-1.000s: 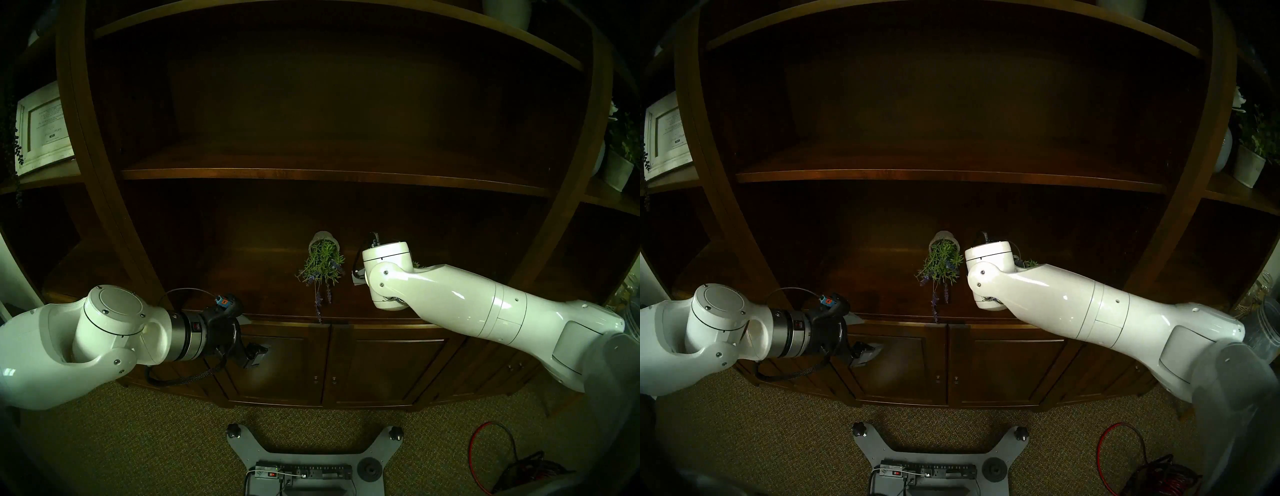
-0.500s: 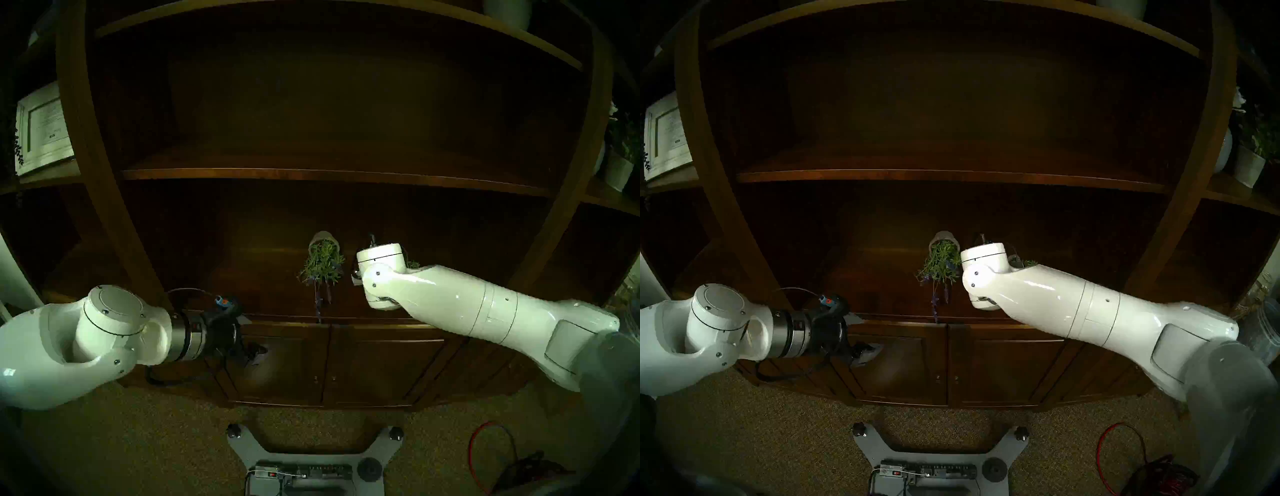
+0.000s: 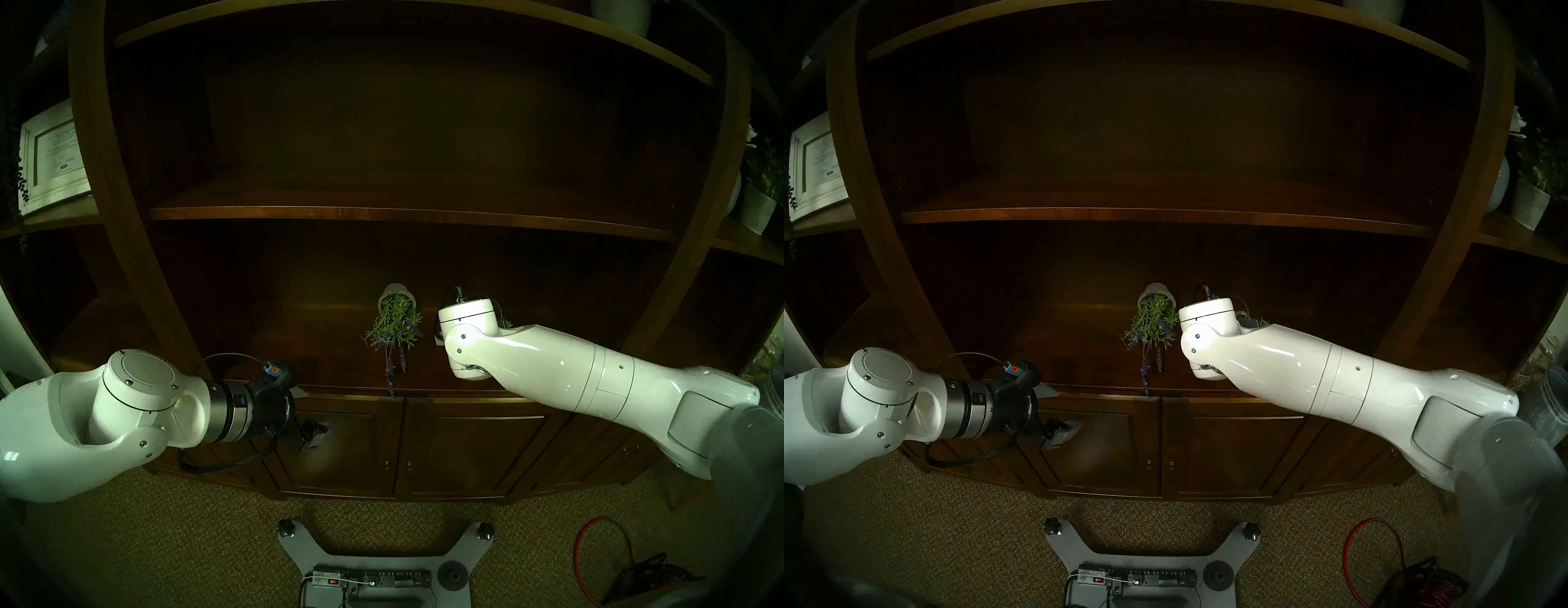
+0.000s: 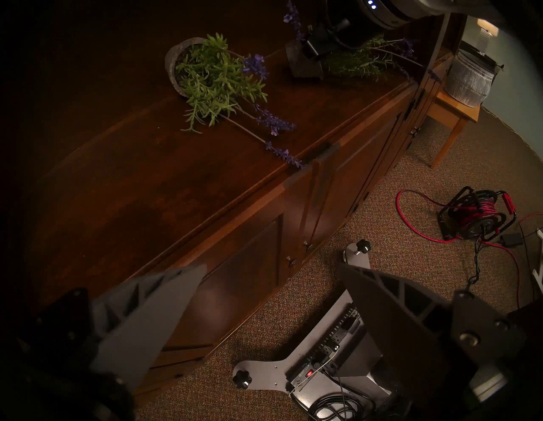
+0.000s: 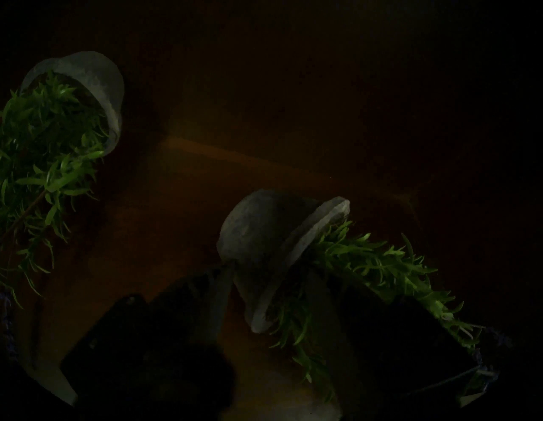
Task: Place the fake decorative plant upright
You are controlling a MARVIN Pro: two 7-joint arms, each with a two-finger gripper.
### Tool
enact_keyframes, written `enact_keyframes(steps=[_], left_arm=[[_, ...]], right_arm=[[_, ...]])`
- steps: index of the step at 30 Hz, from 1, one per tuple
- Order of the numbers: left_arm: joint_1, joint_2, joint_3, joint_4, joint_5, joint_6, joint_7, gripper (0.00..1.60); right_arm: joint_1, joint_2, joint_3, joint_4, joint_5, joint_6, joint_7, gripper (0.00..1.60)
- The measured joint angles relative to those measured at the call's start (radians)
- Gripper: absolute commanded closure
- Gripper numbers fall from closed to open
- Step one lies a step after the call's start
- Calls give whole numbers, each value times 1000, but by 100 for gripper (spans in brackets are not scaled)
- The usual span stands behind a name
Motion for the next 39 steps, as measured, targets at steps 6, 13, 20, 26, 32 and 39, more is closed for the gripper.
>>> enact_keyframes(steps=[6, 13, 20, 26, 32, 39], left_arm=[[0, 0, 0, 0, 0, 0, 0, 0], [0, 0, 0, 0, 0, 0, 0, 0], [0, 0, 0, 0, 0, 0, 0, 0], [0, 0, 0, 0, 0, 0, 0, 0], [0, 0, 0, 0, 0, 0, 0, 0], [0, 0, 0, 0, 0, 0, 0, 0]], right_arm=[[0, 2, -4, 0, -4, -1, 1, 97], [2, 19, -12, -20, -8, 12, 10, 129], [3, 58, -24, -57, -8, 42, 26, 160], [9, 98, -38, -93, -13, 82, 56, 160], [24, 142, -56, -140, -26, 149, 123, 160], [55, 198, -87, -195, -64, 259, 235, 160]])
